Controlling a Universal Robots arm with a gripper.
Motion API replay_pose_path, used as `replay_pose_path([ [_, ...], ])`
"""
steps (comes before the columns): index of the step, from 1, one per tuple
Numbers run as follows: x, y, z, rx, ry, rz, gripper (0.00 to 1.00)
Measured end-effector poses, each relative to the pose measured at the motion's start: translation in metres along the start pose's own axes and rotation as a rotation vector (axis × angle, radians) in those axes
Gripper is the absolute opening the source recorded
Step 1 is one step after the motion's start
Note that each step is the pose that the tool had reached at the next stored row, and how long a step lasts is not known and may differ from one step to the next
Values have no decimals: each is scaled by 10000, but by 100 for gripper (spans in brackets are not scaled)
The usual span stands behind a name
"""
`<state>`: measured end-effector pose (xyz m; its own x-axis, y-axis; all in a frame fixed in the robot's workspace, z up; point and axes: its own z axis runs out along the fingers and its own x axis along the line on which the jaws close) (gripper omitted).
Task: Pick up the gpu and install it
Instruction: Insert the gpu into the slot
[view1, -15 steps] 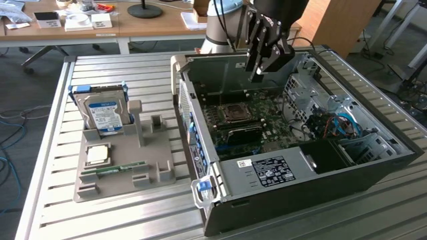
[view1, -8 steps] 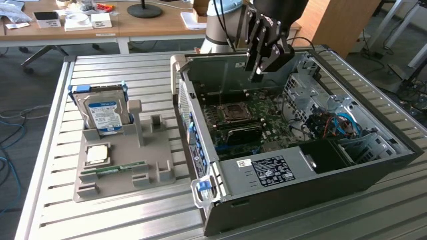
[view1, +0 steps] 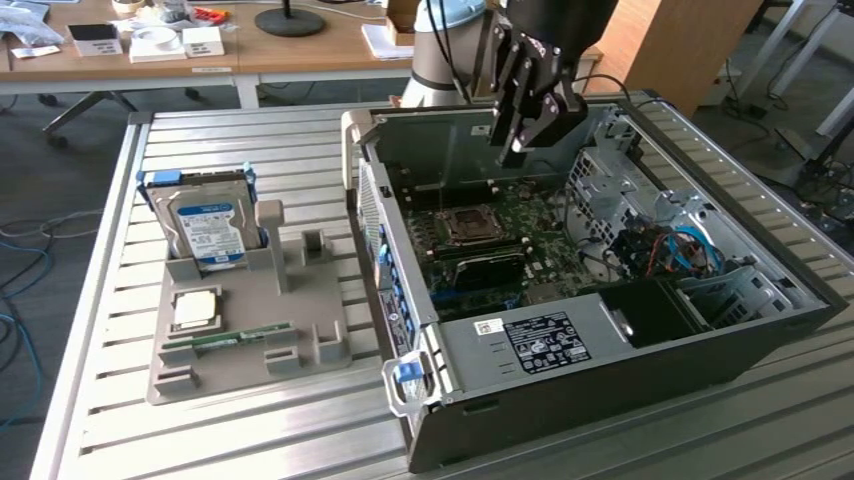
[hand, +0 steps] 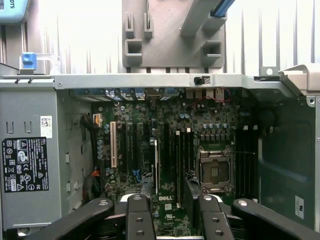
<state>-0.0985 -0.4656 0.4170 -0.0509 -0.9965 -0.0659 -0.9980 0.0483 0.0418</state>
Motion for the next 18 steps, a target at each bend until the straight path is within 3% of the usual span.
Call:
replay_pose_path([
  [8, 2, -1, 30, 1, -2, 0, 40],
  [18, 14, -9, 210, 0, 0, -1, 40],
])
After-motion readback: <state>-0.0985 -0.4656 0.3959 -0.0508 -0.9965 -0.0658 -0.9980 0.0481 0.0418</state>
